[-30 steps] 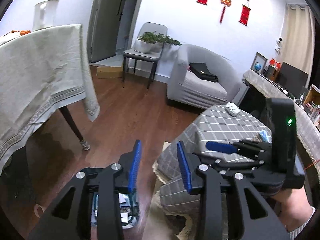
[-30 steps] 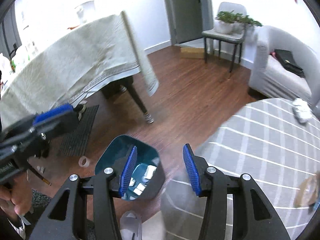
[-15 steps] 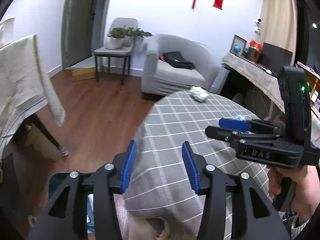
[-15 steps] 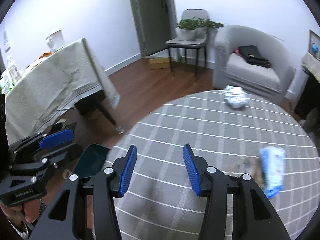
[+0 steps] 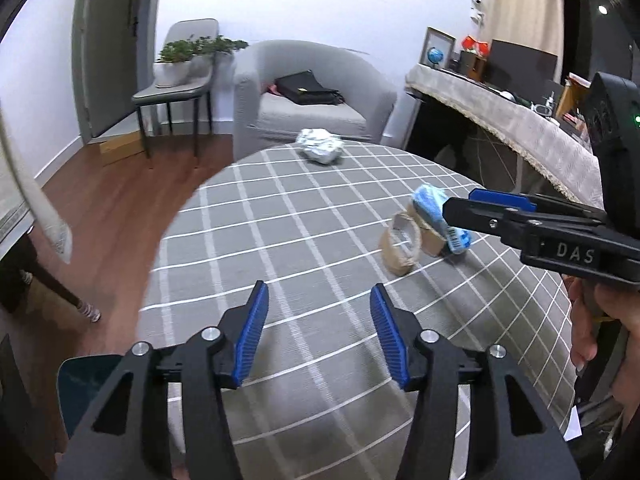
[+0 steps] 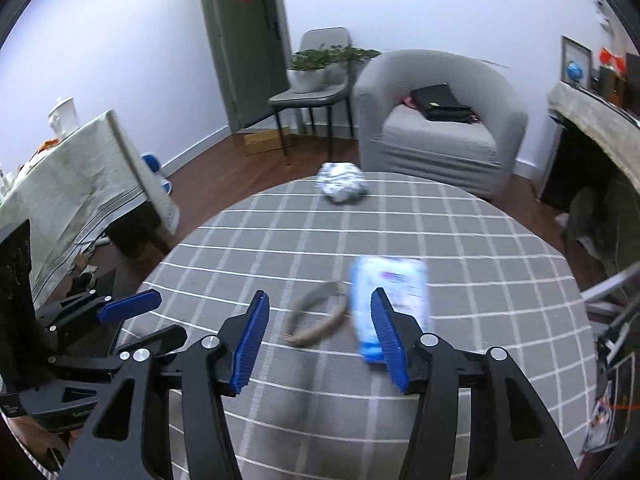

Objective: Collect trash
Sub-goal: 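Move both open tools back over the table toward the wipes pack, then grasp the blue-and-white wipes pack with the right tool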

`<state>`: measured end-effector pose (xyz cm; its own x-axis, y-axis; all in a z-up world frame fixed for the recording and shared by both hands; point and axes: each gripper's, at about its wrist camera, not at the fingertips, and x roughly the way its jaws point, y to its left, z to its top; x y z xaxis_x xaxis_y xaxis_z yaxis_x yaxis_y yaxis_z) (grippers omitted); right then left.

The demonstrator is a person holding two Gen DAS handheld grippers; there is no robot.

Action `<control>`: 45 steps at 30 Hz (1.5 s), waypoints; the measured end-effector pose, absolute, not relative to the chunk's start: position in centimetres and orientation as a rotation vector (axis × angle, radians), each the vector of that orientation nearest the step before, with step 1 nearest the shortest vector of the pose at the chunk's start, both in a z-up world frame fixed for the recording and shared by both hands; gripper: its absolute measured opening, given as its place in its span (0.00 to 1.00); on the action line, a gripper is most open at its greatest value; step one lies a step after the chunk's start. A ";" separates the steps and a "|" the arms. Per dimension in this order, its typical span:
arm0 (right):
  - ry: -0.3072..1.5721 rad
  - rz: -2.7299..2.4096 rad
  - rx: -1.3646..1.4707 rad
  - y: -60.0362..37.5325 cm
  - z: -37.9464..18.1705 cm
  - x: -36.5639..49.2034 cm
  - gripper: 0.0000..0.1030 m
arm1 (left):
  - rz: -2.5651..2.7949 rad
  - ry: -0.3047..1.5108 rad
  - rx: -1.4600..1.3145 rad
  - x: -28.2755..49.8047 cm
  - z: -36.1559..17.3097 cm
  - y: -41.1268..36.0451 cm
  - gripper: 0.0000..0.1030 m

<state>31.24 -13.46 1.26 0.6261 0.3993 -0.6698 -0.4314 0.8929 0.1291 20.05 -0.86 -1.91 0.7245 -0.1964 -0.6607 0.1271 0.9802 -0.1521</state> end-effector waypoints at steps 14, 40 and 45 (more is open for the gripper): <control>0.808 0.421 0.011 -20.0 -0.3 31.5 0.74 | -0.258 0.800 -0.087 24.2 -3.3 -5.8 0.61; 0.854 0.500 0.088 -18.2 -1.3 33.8 0.76 | -0.284 0.865 -0.095 26.8 -4.2 -7.3 0.28; 0.859 0.499 0.070 -17.4 -1.8 34.2 0.76 | -0.272 0.842 -0.126 26.0 -3.6 -6.0 0.28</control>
<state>34.20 -17.43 -1.80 0.5459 0.4479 -0.7081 -0.3925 0.8834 0.2561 26.04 -5.98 -3.65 0.6337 -0.2871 -0.7183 0.1878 0.9579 -0.2171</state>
